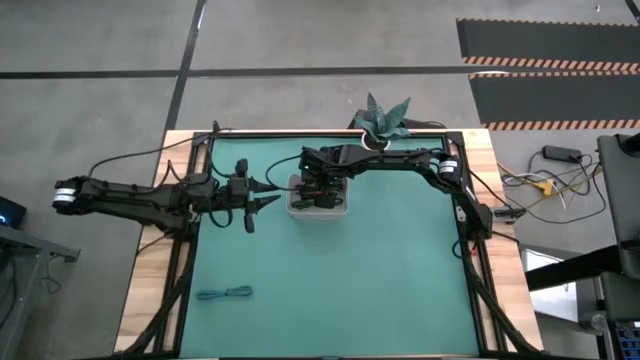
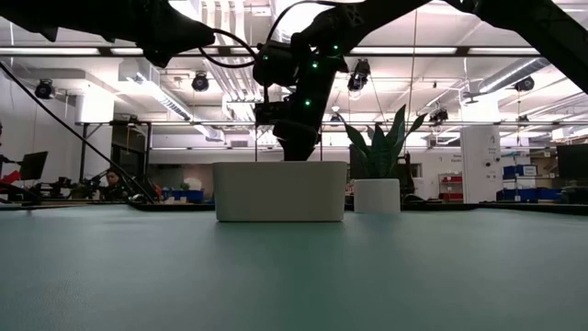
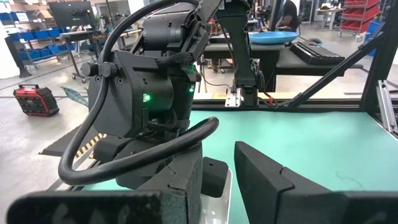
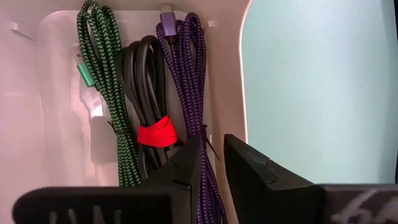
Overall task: Pick and place USB-C Cables
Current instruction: Put the blue charger cable into the white bin
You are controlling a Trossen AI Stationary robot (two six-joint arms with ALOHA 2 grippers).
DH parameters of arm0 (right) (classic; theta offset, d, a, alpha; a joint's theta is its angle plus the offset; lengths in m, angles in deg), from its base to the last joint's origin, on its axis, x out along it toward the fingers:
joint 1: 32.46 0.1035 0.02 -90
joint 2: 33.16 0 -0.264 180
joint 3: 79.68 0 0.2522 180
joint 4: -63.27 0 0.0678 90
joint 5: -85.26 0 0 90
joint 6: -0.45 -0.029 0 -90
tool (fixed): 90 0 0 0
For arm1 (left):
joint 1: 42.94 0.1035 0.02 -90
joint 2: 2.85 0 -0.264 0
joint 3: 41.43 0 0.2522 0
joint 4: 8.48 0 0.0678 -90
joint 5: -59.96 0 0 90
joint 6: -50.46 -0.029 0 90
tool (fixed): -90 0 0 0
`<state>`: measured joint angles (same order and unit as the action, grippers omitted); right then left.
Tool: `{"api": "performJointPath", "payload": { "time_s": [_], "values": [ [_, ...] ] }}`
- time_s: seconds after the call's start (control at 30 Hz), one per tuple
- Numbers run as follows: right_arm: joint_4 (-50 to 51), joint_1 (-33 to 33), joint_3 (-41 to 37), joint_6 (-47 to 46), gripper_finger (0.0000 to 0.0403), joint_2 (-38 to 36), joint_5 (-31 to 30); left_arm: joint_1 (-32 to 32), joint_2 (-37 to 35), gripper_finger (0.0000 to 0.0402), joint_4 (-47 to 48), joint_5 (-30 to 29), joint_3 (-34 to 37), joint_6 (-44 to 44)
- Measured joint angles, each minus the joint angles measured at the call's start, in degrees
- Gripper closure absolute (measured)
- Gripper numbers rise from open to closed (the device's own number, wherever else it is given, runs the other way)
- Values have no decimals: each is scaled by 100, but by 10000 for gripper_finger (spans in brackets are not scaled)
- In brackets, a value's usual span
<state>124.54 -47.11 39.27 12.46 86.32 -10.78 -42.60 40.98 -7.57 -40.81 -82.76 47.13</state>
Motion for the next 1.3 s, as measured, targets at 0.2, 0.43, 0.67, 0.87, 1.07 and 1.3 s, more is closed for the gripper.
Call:
{"api": "performJointPath", "payload": {
  "time_s": [0.2,0.43,0.67,0.87,1.07,1.3],
  "values": [
    [-2,0,0,-22,323,0,-2,-1,1,322,1,0,0,0],
    [17,0,32,-92,289,0,-4,-1,1,322,0,-1,0,-2],
    [397,0,410,-121,281,-9,-3,-1,1,322,1,0,0,-2],
    [897,63,749,-345,296,-48,38,-1,1,322,1,0,0,-2],
    [936,251,705,-349,318,-240,45,-1,1,322,11,-2,0,2],
    [827,514,452,-437,340,-539,46,1,11,322,31,0,2,4]
  ]
}}
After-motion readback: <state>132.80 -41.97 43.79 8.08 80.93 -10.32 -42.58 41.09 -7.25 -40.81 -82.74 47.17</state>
